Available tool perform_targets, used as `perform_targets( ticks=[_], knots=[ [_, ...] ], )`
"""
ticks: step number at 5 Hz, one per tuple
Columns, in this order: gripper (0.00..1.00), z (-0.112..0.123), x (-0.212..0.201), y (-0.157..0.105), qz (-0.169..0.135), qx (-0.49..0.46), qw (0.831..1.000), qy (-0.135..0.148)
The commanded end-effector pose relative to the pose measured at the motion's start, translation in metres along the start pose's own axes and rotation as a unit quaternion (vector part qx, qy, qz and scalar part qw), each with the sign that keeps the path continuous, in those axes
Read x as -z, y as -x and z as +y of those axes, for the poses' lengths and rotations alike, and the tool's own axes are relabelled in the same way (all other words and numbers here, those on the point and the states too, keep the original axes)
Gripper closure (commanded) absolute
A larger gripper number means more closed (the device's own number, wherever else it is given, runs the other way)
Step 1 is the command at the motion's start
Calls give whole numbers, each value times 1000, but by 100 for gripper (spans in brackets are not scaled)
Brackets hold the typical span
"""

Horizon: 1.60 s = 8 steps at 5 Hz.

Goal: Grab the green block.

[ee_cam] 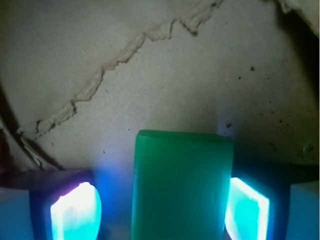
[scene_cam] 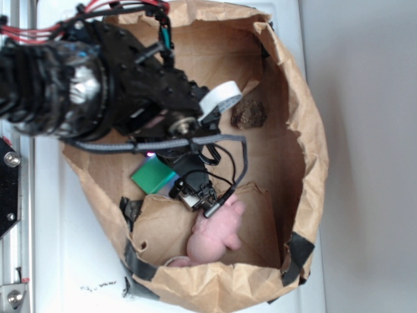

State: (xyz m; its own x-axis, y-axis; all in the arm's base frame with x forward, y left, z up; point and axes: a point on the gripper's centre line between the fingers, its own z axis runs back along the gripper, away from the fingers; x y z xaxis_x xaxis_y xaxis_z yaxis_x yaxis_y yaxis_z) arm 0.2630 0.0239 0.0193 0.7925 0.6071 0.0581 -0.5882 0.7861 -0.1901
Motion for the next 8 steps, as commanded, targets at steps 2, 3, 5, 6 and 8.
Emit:
perform_targets(
  ticks=[2, 3, 5, 6, 8],
  knots=[
    [100, 3, -16, -2, -25, 20, 999, 3],
    [100, 3, -27, 4, -25, 38, 999, -8],
    [100, -17, -79, 12, -67, 164, 980, -92],
    [100, -23, -90, 15, -99, 195, 971, -93],
    [100, -26, -132, 2, -135, 282, 949, -48]
  ],
)
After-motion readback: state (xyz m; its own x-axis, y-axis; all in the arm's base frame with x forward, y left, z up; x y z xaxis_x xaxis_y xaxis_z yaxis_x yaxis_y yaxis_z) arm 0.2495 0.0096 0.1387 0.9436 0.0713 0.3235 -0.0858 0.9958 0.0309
